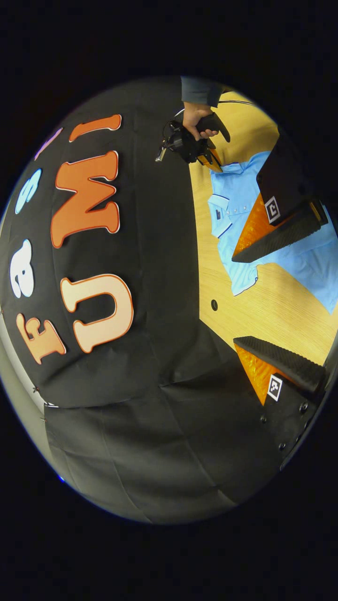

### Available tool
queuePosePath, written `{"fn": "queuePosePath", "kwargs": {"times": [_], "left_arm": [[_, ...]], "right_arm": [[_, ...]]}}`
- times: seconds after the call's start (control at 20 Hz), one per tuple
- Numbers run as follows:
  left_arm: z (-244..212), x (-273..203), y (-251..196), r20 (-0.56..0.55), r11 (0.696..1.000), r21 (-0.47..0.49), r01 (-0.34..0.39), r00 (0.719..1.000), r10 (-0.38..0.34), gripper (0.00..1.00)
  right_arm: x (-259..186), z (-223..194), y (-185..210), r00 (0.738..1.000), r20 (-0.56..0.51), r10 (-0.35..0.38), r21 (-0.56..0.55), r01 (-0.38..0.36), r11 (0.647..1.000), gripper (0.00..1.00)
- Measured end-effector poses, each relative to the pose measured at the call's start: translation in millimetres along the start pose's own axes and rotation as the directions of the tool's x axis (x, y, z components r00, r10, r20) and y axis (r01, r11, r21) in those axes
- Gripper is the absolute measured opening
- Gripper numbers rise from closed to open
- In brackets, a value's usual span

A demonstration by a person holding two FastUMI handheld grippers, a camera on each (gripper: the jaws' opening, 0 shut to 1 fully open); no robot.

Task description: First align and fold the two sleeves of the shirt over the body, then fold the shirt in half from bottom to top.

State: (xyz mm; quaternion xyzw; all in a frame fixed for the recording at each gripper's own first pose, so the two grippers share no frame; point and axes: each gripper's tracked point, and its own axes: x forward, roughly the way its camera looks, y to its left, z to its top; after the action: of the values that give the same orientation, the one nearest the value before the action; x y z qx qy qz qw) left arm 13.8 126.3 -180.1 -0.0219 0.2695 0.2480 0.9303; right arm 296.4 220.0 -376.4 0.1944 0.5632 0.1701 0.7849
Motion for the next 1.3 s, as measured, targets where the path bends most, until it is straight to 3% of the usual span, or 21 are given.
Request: {"fn": "queuePosePath", "kwargs": {"times": [0.15,0.3,0.35,0.45,0.6,0.65,0.7,0.9,1.15,1.3], "left_arm": [[-5,14,9,-0.017,0.999,-0.037,0.003,1.000,-0.003,1.00],[-13,44,8,-0.055,0.994,-0.098,0.037,0.998,-0.043,1.00],[-18,58,5,-0.073,0.990,-0.125,0.060,0.995,-0.070,1.00],[-25,84,2,-0.115,0.978,-0.175,0.111,0.984,-0.132,1.00],[-43,123,-3,-0.187,0.951,-0.235,0.203,0.950,-0.250,0.99],[-53,142,-5,-0.225,0.940,-0.257,0.223,0.933,-0.282,1.00],[-61,155,-7,-0.258,0.933,-0.272,0.235,0.916,-0.306,0.99],[-96,203,-17,-0.388,0.901,-0.307,0.306,0.825,-0.412,0.98],[-134,256,-38,-0.493,0.890,-0.293,0.349,0.743,-0.453,0.99],[-162,282,-48,-0.549,0.896,-0.266,0.356,0.708,-0.444,1.00]], "right_arm": [[7,-3,23,1.000,-0.006,0.019,-0.037,-0.019,0.999,0.02],[14,-4,42,0.999,0.008,0.038,-0.002,-0.038,0.999,0.06],[10,-3,49,0.998,0.015,0.056,-0.009,-0.056,0.998,0.20],[2,-2,56,0.997,0.045,0.063,-0.045,-0.061,0.997,0.39],[-18,-3,49,0.995,0.104,0.000,-0.104,0.011,0.995,0.62],[-28,-4,48,0.992,0.124,-0.014,-0.111,0.027,0.993,0.80],[-39,-5,47,0.989,0.143,-0.022,-0.110,0.038,0.993,0.77],[-72,-13,24,0.967,0.234,-0.102,-0.074,0.123,0.990,0.88],[-103,-39,-7,0.935,0.291,-0.203,-0.026,0.220,0.975,0.90],[-115,-61,-25,0.906,0.333,-0.262,-0.021,0.285,0.958,0.90]]}}
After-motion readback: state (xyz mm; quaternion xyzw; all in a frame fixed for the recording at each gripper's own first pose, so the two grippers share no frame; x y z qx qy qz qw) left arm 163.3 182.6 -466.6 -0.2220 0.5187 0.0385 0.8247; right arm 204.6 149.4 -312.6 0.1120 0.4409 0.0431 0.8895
